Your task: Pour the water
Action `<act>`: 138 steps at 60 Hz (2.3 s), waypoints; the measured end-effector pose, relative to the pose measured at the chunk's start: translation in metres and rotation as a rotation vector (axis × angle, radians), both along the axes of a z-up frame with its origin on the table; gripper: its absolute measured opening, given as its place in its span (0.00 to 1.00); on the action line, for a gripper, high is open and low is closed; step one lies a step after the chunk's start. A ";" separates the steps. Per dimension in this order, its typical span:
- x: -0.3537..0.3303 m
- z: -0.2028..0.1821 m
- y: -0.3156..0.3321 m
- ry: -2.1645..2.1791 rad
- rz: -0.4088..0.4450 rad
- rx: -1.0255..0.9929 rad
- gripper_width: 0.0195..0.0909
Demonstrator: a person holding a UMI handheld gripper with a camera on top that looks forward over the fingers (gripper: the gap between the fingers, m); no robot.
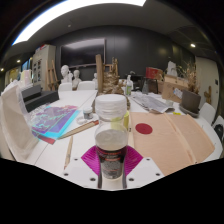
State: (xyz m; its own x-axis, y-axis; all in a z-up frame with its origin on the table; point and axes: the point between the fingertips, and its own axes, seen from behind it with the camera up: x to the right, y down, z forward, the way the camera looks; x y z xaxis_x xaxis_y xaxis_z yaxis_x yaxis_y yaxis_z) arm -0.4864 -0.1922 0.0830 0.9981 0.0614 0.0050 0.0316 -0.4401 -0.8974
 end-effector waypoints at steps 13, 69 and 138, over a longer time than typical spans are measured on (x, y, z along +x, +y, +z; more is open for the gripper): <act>0.088 0.060 0.037 -0.095 -0.120 0.040 0.10; 0.154 0.088 0.251 -1.828 0.200 0.268 0.10; 0.141 -0.020 0.233 -0.039 0.063 -0.033 0.11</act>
State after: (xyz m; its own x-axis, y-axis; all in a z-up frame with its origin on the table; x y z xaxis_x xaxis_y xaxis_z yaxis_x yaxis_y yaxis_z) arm -0.3455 0.0408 0.0626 0.9913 0.1249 0.0408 0.0949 -0.4657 -0.8798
